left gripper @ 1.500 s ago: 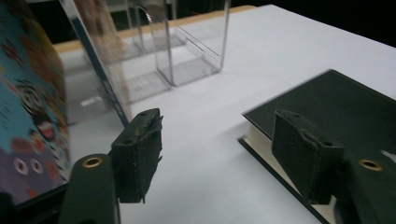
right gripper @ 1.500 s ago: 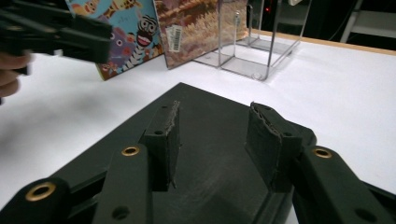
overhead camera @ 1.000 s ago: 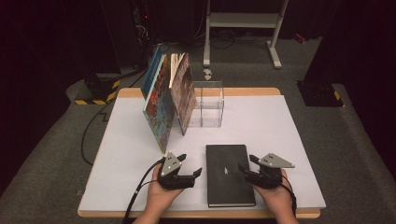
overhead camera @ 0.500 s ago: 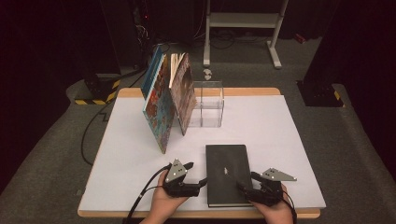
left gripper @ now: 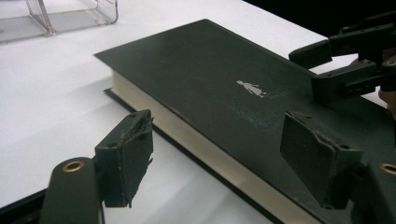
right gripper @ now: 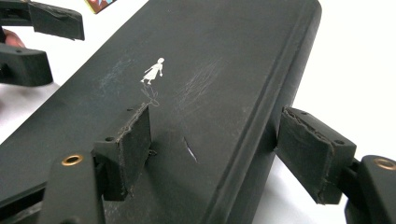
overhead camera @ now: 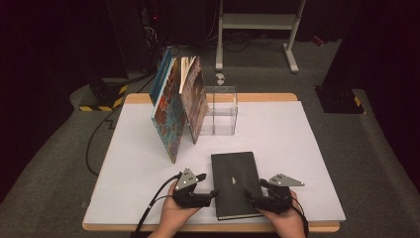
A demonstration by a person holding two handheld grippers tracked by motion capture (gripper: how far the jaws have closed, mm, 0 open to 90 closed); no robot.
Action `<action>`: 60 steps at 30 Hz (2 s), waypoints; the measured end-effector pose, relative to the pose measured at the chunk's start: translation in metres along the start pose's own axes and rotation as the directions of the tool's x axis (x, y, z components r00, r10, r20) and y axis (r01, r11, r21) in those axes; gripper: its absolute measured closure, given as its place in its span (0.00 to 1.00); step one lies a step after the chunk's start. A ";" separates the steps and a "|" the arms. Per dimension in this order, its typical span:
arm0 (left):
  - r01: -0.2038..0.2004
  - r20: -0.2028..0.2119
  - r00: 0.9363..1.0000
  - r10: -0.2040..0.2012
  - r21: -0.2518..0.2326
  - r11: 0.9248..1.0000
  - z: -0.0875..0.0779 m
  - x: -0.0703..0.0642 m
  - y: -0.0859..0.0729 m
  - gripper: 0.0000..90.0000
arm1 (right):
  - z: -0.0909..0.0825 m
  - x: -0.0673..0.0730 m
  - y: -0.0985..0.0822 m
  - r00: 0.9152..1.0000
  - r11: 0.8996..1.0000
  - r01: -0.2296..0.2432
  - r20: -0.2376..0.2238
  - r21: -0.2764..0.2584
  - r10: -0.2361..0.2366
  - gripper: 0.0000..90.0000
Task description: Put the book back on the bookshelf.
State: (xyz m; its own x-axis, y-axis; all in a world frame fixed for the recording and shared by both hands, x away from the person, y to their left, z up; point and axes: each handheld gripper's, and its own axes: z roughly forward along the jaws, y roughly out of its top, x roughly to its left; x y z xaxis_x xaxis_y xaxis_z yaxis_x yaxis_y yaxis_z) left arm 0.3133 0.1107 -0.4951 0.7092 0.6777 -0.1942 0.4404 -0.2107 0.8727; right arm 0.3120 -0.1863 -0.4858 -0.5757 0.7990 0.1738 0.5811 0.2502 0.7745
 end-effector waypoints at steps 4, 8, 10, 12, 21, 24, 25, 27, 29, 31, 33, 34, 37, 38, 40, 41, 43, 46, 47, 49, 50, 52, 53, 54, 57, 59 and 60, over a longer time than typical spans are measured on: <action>0.008 -0.014 1.000 -0.008 0.007 1.000 -0.001 0.003 -0.002 0.28 | 0.010 0.007 0.011 0.999 0.999 0.047 0.018 0.013 -0.047 0.30; 0.020 -0.013 1.000 -0.020 0.018 1.000 -0.002 0.005 -0.005 0.28 | 0.019 0.011 0.019 0.998 0.997 0.070 0.002 0.025 -0.070 0.31; 0.029 -0.010 1.000 -0.028 0.023 0.999 -0.002 0.005 -0.007 0.28 | 0.021 0.011 0.022 0.997 0.997 0.075 -0.010 0.033 -0.074 0.31; 0.036 -0.001 0.999 -0.036 0.027 0.999 -0.002 0.005 -0.007 0.28 | 0.020 0.010 0.020 0.997 0.997 0.067 -0.027 0.033 -0.066 0.29; 0.044 0.004 0.999 -0.044 0.025 0.999 -0.001 0.002 -0.010 0.27 | -0.015 0.016 -0.016 0.991 0.997 0.078 -0.107 0.020 -0.075 0.26; 0.044 -0.001 0.999 -0.044 0.027 0.999 -0.001 0.001 -0.009 0.27 | -0.023 0.018 -0.025 0.990 0.997 0.081 -0.113 0.003 -0.080 0.26; 0.045 -0.002 0.999 -0.045 0.029 0.999 -0.001 0.001 -0.009 0.27 | -0.024 0.018 -0.027 0.989 0.996 0.086 -0.118 -0.001 -0.085 0.26; 0.047 -0.003 0.999 -0.047 0.031 0.998 -0.001 0.001 -0.009 0.27 | -0.024 0.020 -0.031 0.988 0.993 0.112 -0.111 0.025 -0.109 0.24; 0.048 -0.001 0.999 -0.048 0.029 0.998 -0.001 0.001 -0.008 0.27 | -0.024 0.020 -0.037 0.988 0.993 0.117 -0.105 0.026 -0.114 0.24; 0.048 -0.002 0.999 -0.048 0.021 0.999 -0.001 0.002 -0.007 0.28 | -0.023 0.019 -0.036 0.988 0.994 0.110 -0.111 0.025 -0.106 0.24; 0.043 -0.003 0.999 -0.043 0.020 0.999 0.000 0.003 -0.006 0.28 | -0.022 0.019 -0.035 0.987 0.992 0.121 -0.112 0.020 -0.118 0.23; 0.044 -0.004 0.999 -0.044 0.018 0.999 0.000 0.003 -0.005 0.28 | -0.022 0.019 -0.035 0.986 0.992 0.124 -0.111 0.018 -0.121 0.23; 0.041 -0.014 0.999 -0.041 0.018 0.999 0.001 0.006 -0.002 0.29 | -0.020 0.022 -0.035 0.988 0.992 0.123 -0.101 0.014 -0.121 0.23; 0.040 -0.021 0.999 -0.039 0.018 0.999 0.002 0.008 -0.001 0.28 | -0.018 0.023 -0.034 0.988 0.993 0.121 -0.097 0.015 -0.119 0.23; 0.041 -0.030 0.999 -0.041 0.019 0.999 0.004 0.012 0.002 0.28 | -0.015 0.027 -0.031 0.989 0.992 0.125 -0.084 0.015 -0.123 0.23; 0.040 -0.034 0.999 -0.039 0.020 0.999 0.005 0.014 0.003 0.29 | -0.013 0.028 -0.029 0.989 0.992 0.129 -0.078 0.016 -0.127 0.23; 0.037 -0.042 0.998 -0.036 0.020 0.999 0.007 0.019 0.005 0.30 | -0.009 0.031 -0.026 0.988 0.990 0.136 -0.071 0.021 -0.134 0.22; 0.051 -0.055 0.997 -0.050 0.015 0.999 0.009 0.026 0.008 0.30 | -0.003 0.035 -0.020 0.988 0.990 0.141 -0.063 0.025 -0.139 0.21; 0.051 -0.062 0.997 -0.050 0.019 0.999 0.009 0.028 0.009 0.30 | -0.001 0.036 -0.019 0.988 0.990 0.142 -0.061 0.027 -0.140 0.21; 0.051 -0.074 0.996 -0.049 0.025 0.998 0.010 0.031 0.012 0.30 | 0.004 0.038 -0.015 0.988 0.989 0.148 -0.055 0.029 -0.147 0.20; 0.056 -0.079 0.995 -0.054 0.024 0.998 0.011 0.034 0.013 0.30 | 0.006 0.039 -0.013 0.988 0.989 0.148 -0.054 0.029 -0.146 0.20; 0.065 -0.086 0.994 -0.063 0.020 0.998 0.012 0.037 0.014 0.30 | 0.010 0.042 -0.011 0.988 0.989 0.148 -0.048 0.029 -0.147 0.20; 0.064 -0.090 0.994 -0.062 0.020 0.998 0.012 0.038 0.014 0.30 | 0.012 0.043 -0.010 0.988 0.989 0.148 -0.045 0.029 -0.147 0.20; 0.062 -0.091 0.994 -0.060 0.019 0.998 0.013 0.039 0.014 0.31 | 0.013 0.043 -0.009 0.988 0.988 0.150 -0.045 0.027 -0.149 0.19; 0.059 -0.090 0.994 -0.057 0.017 0.998 0.013 0.040 0.013 0.31 | 0.013 0.041 -0.008 0.987 0.988 0.154 -0.052 0.022 -0.153 0.22; 0.064 -0.088 0.994 -0.062 0.014 0.998 0.013 0.040 0.013 0.31 | 0.009 0.038 -0.009 0.988 0.990 0.140 -0.071 0.010 -0.139 0.28; 0.070 -0.087 0.994 -0.068 0.012 0.997 0.013 0.040 0.013 0.31 | 0.007 0.036 -0.009 0.987 0.990 0.140 -0.076 -0.003 -0.140 0.28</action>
State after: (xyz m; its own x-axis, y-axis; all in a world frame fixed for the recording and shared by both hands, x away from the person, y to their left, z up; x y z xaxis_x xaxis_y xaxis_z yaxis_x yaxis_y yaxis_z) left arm 0.3542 0.1261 -0.4976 0.6270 0.7491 -0.2138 0.4953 -0.1715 0.8516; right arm 0.2903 -0.1560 -0.4909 -0.6934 0.7121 0.1095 0.4927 0.3578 0.7932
